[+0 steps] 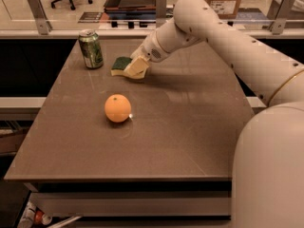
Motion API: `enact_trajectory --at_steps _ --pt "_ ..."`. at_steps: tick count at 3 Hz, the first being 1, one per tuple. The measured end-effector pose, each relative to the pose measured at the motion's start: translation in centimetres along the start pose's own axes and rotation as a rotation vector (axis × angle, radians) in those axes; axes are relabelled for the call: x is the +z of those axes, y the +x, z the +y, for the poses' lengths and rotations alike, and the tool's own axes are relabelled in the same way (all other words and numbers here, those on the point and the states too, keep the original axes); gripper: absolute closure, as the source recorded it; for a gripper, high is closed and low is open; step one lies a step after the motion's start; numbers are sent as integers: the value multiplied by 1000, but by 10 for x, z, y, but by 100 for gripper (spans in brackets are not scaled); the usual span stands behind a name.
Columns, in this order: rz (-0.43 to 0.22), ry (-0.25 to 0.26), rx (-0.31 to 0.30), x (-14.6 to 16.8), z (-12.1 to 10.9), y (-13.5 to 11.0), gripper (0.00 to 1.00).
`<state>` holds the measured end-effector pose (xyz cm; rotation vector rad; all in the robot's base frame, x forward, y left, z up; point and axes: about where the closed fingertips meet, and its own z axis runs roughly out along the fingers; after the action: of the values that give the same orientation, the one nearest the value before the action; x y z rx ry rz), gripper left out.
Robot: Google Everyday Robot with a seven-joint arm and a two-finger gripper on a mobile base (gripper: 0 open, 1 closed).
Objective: Move sponge near green can
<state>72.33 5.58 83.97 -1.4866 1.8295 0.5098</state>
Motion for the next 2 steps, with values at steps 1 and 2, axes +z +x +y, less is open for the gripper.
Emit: enact_trajectory --at_steps 1,2 --pt "-48 -24 1 14 0 -5 100" --pt "-48 -24 1 14 0 -6 82"
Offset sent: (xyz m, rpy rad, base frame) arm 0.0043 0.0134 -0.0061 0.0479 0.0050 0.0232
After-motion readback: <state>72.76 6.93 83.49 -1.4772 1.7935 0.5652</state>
